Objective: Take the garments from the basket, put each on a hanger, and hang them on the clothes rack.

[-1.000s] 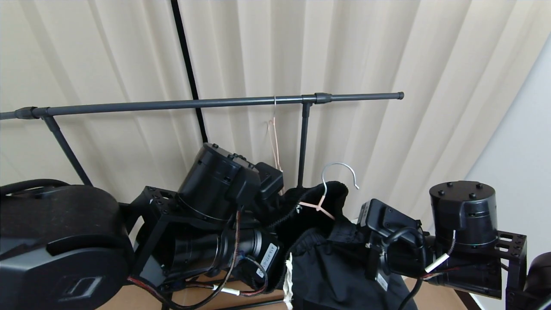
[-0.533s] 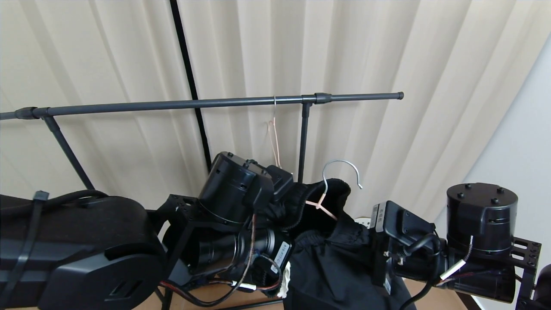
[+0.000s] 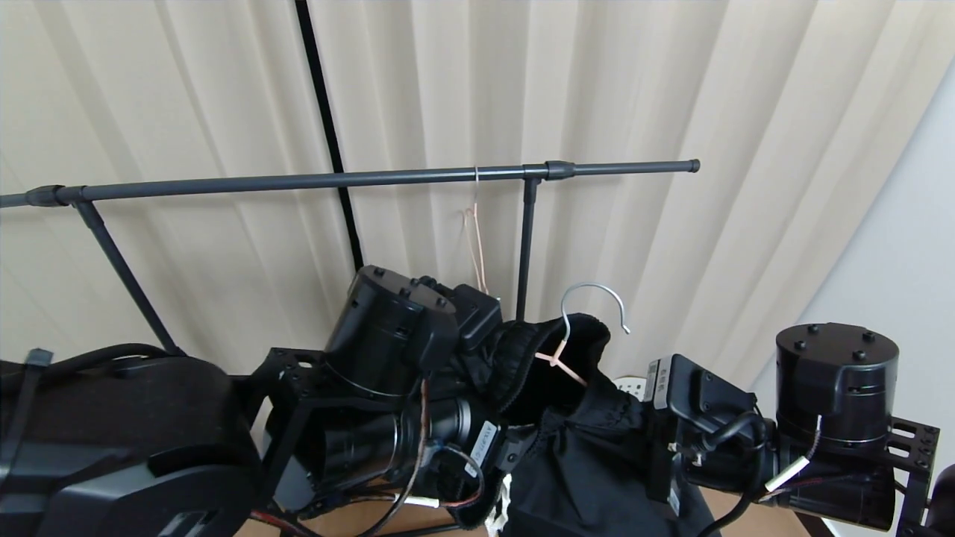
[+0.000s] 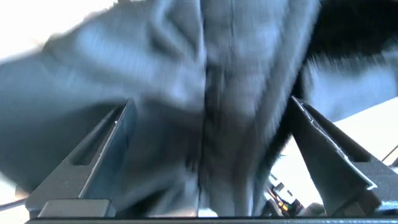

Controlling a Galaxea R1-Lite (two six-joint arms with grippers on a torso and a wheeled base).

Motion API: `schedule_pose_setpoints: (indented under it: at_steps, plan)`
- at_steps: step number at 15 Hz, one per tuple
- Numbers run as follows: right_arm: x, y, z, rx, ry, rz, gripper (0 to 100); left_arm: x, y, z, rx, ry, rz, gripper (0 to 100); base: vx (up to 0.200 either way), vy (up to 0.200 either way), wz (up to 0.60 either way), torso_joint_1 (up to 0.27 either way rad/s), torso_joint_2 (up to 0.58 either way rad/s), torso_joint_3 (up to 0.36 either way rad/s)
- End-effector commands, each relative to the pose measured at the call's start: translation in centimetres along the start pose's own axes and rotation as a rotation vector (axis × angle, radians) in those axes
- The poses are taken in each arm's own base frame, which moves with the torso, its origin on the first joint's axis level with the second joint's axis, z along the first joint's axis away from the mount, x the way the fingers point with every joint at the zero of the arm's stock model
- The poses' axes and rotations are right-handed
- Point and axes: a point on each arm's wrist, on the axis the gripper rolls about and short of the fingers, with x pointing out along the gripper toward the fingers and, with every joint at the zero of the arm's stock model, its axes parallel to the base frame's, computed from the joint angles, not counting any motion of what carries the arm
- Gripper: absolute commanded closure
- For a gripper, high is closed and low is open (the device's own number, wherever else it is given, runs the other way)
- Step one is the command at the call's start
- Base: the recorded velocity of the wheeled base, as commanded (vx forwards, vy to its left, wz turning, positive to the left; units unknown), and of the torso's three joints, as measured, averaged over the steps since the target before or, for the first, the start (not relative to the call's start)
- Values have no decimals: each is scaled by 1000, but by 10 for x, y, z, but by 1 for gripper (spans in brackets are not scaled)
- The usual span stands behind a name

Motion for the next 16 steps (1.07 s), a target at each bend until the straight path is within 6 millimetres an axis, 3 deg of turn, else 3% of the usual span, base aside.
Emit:
schedule_pose_setpoints:
  at_steps: [1,7,10,11,12,14,15,16]
  plan:
    - [4,-3,-5,10,18,-5,100,-27,3,-4,-3,-36,-2,0,0,0,0,0,0,0]
    - [8,-10,-20,18,43,37,100,-61,20,-18,-28,-79,31,0,0,0,0,0,0,0]
    - [8,-8,-25,-22,43,83,100,-62,55,-19,109,-94,55,0,0,0,0,0,0,0]
    - [9,-7,-28,-46,47,97,100,-63,76,-15,219,-142,3,0,0,0,0,0,0,0]
    - [9,-5,-30,-61,51,111,100,-56,87,-13,313,-188,-78,0,0,0,0,0,0,0]
    - [8,-5,-30,-65,49,117,100,-49,90,-12,368,-209,-126,0,0,0,0,0,0,0]
    - [7,-4,-30,-68,47,118,100,-22,91,-11,534,-234,-204,0,0,0,0,0,0,0]
    - [7,-3,-29,-68,47,119,100,-10,88,-13,593,-246,-258,0,0,0,0,0,0,0]
